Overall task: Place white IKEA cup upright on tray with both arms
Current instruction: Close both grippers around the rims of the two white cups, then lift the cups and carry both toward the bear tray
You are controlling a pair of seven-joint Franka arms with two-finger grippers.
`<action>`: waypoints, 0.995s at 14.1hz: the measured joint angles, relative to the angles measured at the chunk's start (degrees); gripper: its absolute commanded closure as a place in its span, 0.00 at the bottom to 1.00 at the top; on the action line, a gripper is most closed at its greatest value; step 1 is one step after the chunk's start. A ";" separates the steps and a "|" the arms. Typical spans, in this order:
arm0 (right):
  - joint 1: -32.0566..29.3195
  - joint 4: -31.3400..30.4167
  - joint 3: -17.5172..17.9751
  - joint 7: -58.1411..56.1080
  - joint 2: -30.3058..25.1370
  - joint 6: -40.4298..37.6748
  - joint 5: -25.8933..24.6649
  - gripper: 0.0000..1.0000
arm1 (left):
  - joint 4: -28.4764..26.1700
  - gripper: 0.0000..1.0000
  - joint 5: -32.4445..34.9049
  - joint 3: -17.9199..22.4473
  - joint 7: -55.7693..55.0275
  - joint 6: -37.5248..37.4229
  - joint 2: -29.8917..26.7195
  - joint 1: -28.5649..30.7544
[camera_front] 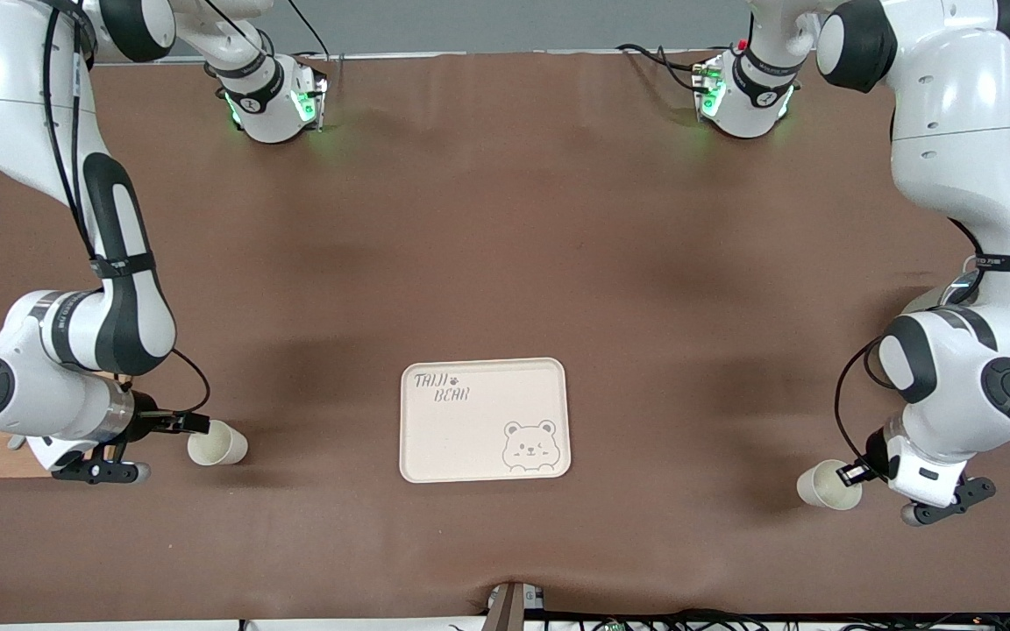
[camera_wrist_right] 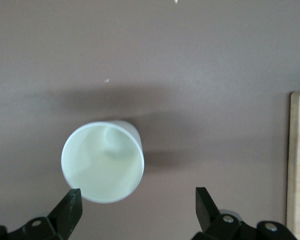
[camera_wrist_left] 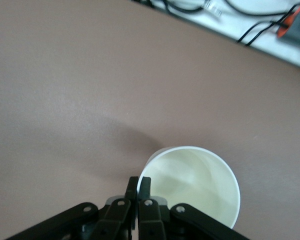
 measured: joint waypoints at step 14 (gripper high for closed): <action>-0.32 0.41 0.16 0.05 5.86 7.56 0.98 0.00 | 0.78 1.00 0.00 -0.17 -25.83 -11.37 -7.71 -12.19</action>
